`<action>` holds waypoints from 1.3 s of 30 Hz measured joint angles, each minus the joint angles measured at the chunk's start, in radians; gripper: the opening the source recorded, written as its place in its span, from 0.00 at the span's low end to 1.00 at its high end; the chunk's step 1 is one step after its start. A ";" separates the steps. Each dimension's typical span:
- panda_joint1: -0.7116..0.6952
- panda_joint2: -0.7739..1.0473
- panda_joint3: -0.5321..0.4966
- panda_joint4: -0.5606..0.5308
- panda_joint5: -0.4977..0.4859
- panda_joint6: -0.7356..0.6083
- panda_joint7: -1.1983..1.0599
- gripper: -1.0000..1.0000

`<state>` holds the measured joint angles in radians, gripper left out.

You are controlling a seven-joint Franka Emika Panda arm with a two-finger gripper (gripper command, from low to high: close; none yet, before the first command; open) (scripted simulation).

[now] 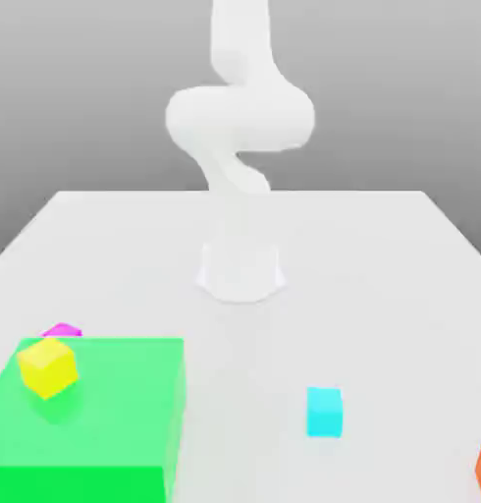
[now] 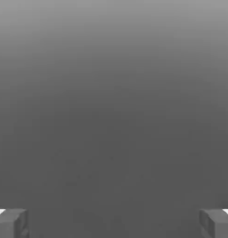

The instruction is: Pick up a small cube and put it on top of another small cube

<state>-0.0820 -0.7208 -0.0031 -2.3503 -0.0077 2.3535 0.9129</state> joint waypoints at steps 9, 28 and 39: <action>-0.293 0.294 -0.030 -0.186 -0.029 0.199 0.418 0.50; -0.716 0.922 -0.085 -0.446 0.126 0.643 0.933 0.50; -0.756 0.989 -0.042 -0.434 0.140 0.699 0.922 0.00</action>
<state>-0.8381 0.2678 -0.0456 -2.7839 0.1322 3.0525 1.8354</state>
